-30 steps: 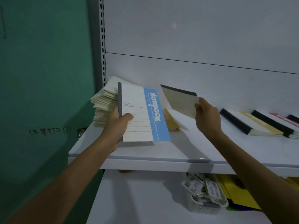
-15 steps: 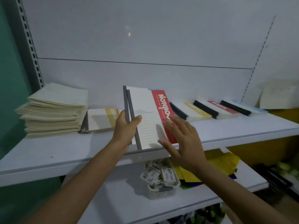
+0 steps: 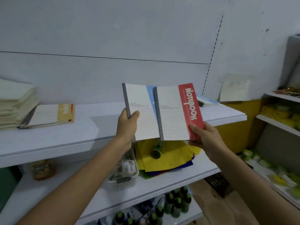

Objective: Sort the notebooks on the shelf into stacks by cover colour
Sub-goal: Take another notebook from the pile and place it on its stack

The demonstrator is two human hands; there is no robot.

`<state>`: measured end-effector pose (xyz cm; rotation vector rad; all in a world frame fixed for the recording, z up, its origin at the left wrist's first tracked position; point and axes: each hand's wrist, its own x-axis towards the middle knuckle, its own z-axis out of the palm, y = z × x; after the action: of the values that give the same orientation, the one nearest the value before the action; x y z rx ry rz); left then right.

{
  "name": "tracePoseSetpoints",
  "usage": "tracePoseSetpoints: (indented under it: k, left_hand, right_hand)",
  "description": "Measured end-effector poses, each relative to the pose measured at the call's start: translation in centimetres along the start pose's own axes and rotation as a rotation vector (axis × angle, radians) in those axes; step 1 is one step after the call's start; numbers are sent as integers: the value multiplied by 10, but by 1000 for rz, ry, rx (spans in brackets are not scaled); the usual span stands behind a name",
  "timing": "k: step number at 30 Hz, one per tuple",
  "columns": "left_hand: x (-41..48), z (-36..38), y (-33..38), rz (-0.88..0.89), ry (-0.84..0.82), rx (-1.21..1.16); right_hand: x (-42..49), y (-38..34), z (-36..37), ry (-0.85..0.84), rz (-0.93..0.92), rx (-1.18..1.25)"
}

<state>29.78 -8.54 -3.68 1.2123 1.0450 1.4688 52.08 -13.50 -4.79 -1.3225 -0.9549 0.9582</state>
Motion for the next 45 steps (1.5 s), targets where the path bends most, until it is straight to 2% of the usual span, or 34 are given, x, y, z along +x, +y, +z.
tracePoseSetpoints:
  k: [8, 16, 23, 29, 34, 38, 41, 45]
  left_hand:
    - [8, 57, -17, -60, -6, 56]
    - [85, 105, -30, -15, -12, 40]
    - [179, 141, -34, 36, 51, 10]
    - [222, 131, -43, -45, 96, -34]
    - [240, 111, -46, -127, 186, -94]
    - [246, 100, -43, -127, 261, -103]
    - [245, 98, -42, -122, 291, -90]
    - [246, 114, -46, -135, 297, -80]
  right_hand:
    - [33, 9, -61, 79, 31, 110]
    - [103, 3, -86, 176, 10, 125]
    - [189, -17, -98, 211, -16, -13]
    - [260, -15, -87, 230, -53, -123]
    - [322, -10, -61, 113, 2, -175]
    - [362, -6, -36, 11, 75, -205]
    - [379, -5, -33, 37, 43, -350]
    - [386, 5, -39, -27, -57, -655]
